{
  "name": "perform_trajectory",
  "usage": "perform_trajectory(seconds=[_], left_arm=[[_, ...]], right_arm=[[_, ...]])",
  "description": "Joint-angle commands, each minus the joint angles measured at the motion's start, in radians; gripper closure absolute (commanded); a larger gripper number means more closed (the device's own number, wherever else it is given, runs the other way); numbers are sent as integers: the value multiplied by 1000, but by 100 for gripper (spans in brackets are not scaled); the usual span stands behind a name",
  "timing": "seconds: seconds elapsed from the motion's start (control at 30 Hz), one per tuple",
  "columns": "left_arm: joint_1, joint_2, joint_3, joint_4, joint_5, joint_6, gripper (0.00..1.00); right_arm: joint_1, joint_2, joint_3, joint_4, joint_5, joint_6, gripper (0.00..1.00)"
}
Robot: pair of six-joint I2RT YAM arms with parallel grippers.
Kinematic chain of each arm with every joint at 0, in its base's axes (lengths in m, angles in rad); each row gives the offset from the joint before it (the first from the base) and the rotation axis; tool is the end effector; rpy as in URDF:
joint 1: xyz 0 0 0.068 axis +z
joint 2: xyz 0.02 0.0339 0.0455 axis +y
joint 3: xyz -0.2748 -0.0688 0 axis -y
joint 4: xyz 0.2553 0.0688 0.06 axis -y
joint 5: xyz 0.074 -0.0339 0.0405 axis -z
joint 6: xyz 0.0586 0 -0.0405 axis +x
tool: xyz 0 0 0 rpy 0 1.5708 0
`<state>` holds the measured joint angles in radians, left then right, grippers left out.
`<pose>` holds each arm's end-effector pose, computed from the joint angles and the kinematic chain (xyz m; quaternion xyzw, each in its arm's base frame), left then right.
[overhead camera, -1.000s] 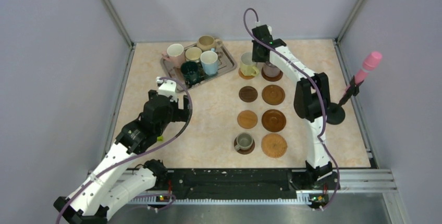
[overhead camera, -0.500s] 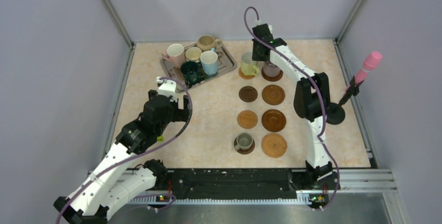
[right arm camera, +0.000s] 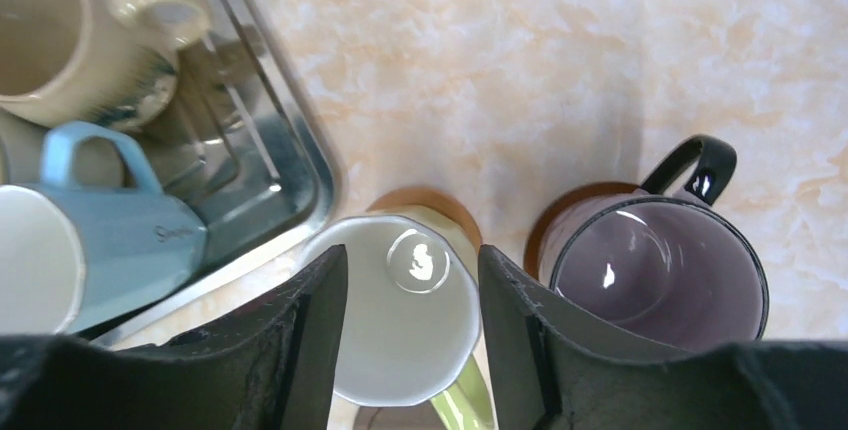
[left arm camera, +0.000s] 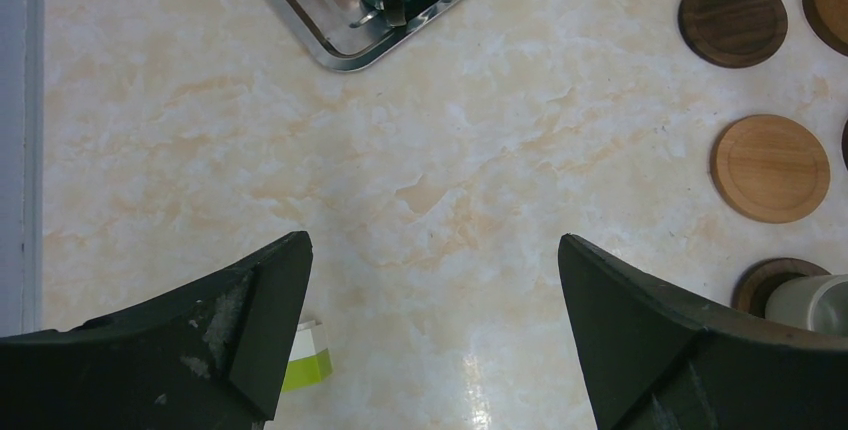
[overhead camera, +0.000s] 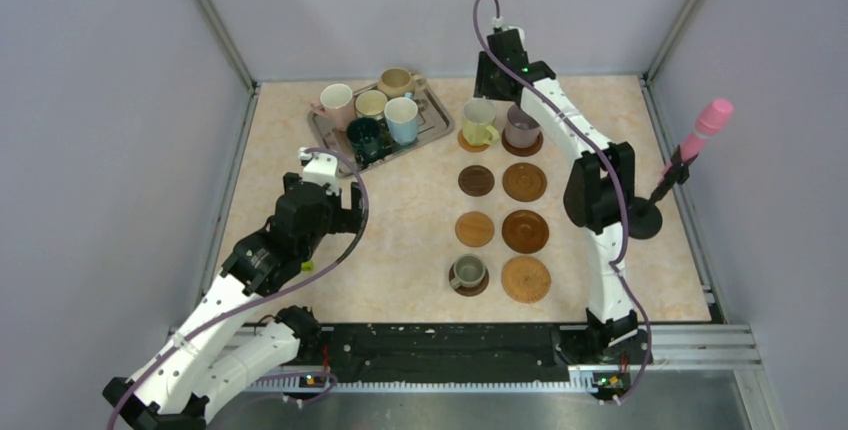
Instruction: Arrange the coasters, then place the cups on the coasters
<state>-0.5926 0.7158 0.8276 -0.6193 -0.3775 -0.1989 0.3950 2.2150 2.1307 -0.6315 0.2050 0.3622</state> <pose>0.1547 -0.0781 0.3195 0.0723 0.8489 -0.0427 0.5218 0.5063 0.1982 0.2853 0.0276 0.9058 0.0659 0.4176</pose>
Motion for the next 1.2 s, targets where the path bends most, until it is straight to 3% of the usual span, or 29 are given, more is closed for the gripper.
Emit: perform_trajectory(seconds=[0.0, 0.3, 0.57, 1.17], left_arm=[[-2, -6, -1, 43, -33, -5, 1], [-2, 0, 9, 37, -82, -5, 1], [-1, -43, 1, 45, -127, -7, 1], [-2, -73, -4, 55, -137, -5, 1]], right_arm=[[-3, -48, 75, 1, -52, 29, 48], [82, -52, 107, 25, -95, 142, 44], [177, 56, 175, 66, -75, 218, 44], [199, 192, 178, 187, -152, 319, 44]])
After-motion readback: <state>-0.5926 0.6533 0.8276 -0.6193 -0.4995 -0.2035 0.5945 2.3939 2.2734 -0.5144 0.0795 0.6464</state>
